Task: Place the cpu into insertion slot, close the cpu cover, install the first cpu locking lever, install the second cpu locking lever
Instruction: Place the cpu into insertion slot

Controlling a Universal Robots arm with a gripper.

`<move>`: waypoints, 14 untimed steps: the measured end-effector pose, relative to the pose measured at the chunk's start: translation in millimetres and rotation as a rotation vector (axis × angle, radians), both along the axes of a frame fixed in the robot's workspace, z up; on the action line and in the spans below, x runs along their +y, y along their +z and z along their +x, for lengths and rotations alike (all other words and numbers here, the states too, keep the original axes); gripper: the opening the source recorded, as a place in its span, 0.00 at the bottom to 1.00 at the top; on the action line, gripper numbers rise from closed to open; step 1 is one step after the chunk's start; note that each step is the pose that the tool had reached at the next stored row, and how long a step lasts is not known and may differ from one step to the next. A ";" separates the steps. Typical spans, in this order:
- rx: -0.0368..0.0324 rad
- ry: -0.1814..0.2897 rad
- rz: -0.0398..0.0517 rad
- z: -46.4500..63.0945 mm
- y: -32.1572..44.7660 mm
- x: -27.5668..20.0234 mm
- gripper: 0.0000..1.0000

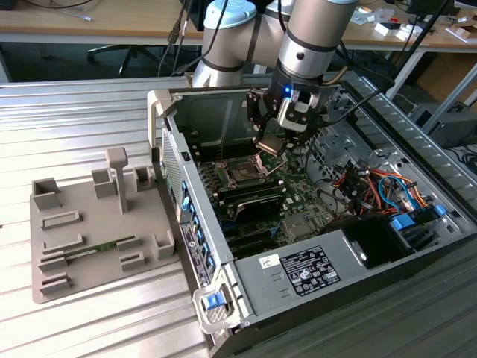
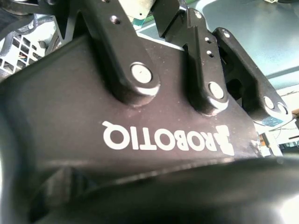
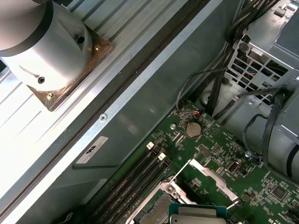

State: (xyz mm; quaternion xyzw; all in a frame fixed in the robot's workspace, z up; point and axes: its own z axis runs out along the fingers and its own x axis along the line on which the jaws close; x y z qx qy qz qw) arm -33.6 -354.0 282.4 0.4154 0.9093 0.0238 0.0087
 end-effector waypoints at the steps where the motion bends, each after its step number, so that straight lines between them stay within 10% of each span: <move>1: 0.0000 0.000 0.0000 0.0 0.0 0.0 0.55; 14: 0.0000 -0.007 0.0000 0.0 -0.4 0.0 0.55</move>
